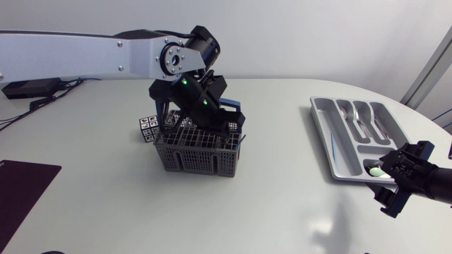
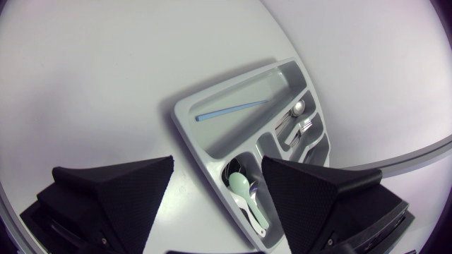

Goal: Transfer all utensils from the basket to the drawer tray.

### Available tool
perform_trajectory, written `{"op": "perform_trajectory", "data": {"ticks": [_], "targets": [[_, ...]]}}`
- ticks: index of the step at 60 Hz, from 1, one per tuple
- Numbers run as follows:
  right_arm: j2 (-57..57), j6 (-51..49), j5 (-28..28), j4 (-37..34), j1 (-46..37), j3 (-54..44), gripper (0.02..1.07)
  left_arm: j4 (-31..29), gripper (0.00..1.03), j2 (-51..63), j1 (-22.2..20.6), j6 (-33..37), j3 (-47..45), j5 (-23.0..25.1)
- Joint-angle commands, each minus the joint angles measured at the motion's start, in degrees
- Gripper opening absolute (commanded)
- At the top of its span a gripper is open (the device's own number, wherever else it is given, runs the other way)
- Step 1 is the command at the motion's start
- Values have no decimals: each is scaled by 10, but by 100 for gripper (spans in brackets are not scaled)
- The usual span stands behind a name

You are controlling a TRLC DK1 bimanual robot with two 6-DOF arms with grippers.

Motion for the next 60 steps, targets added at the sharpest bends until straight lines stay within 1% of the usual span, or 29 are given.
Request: {"op": "perform_trajectory", "data": {"ticks": [1,8,35,48,60], "targets": [[-8,1,4,-6,6,-17,92,-18,4,-4,1,6,8,16],[-11,0,5,-7,9,-19,92,-17,4,-11,3,10,7,30],[-35,-1,10,-24,23,-19,92,-18,4,-53,8,17,1,43],[-50,-1,17,-34,32,-22,92,-18,4,-74,20,20,-2,78],[-72,0,17,-51,39,-21,92,-28,4,-96,29,25,-2,95]]}}
